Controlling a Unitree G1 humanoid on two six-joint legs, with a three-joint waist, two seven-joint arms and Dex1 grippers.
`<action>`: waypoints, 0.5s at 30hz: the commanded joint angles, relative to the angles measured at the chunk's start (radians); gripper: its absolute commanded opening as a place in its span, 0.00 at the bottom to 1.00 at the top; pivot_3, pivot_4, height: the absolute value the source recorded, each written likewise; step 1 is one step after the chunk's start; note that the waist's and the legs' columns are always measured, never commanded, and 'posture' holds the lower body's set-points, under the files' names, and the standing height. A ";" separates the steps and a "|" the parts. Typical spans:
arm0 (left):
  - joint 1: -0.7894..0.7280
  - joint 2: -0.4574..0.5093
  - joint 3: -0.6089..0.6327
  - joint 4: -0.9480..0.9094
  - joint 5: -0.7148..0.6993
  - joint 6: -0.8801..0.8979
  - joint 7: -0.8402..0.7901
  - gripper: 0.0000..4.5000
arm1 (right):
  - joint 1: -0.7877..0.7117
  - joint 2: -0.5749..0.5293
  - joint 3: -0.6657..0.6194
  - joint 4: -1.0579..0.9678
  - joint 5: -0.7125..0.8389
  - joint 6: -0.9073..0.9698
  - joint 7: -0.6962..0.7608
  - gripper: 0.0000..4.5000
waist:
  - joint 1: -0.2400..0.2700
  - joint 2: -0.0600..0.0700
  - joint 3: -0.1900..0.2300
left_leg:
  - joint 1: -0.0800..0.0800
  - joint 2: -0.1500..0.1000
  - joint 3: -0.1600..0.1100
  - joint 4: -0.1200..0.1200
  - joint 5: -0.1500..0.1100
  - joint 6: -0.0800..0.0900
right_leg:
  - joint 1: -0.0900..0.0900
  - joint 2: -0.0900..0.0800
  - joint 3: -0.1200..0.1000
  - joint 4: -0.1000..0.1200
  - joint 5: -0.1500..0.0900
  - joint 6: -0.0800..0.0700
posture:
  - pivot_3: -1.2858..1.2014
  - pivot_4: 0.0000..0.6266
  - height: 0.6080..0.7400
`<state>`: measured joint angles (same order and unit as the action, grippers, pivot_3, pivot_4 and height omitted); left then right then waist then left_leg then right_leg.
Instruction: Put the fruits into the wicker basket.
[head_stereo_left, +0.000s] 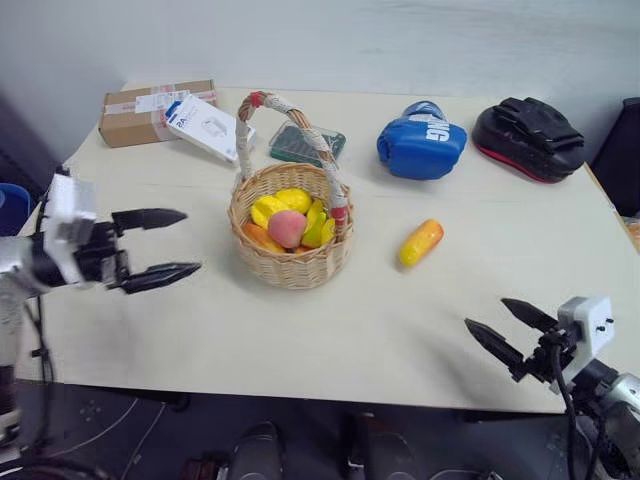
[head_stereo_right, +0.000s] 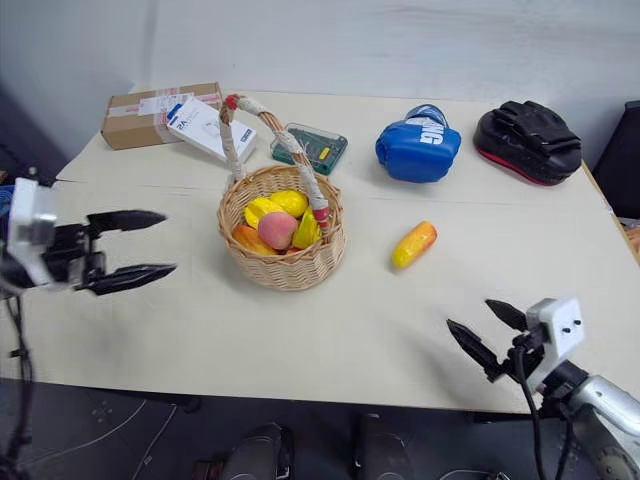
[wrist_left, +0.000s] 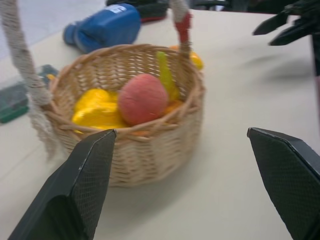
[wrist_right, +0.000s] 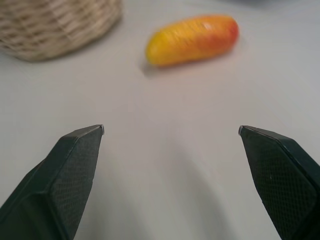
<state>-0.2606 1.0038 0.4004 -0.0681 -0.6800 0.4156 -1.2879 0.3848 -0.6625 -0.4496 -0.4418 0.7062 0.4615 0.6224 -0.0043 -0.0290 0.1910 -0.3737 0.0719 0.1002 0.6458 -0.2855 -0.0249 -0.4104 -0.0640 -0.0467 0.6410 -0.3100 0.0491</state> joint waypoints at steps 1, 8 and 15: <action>0.031 0.027 0.066 -0.043 -0.051 0.045 -0.021 0.98 | -0.118 -0.004 -0.042 -0.056 0.111 0.179 -0.191 1.00 | -0.001 0.000 0.000 | 0.000 0.000 0.000 0.000 0.000 0.000 | 0.000 0.000 0.000 0.000 0.000 0.000 | 0.52 0.24 1.00; 0.066 -0.052 0.047 -0.094 -0.070 0.078 0.050 0.98 | -0.617 -0.032 0.057 0.080 0.156 0.540 -0.600 1.00 | -0.028 0.002 0.001 | 0.000 0.001 0.002 -0.001 0.002 0.001 | -0.002 0.002 0.004 -0.001 0.002 -0.004 | 0.52 0.24 1.00; -0.001 -0.119 0.011 -0.087 -0.070 0.087 0.119 0.98 | -1.069 0.133 0.156 0.418 0.060 0.733 -0.797 1.00 | -0.027 0.002 0.001 | -0.012 0.000 0.004 -0.002 0.002 0.000 | -0.017 0.003 0.007 0.005 0.004 -0.001 | 0.52 0.24 1.00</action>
<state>-0.2579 0.8803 0.4001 -0.1438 -0.7445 0.5117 -1.1758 -0.6573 -0.5309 -0.3070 -0.0850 0.8206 1.1458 -0.1359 -0.0316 -0.0273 0.1918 -0.3899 0.0724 0.1045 0.6449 -0.2833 -0.0258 -0.4322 -0.0611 -0.0391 0.6472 -0.3060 0.0480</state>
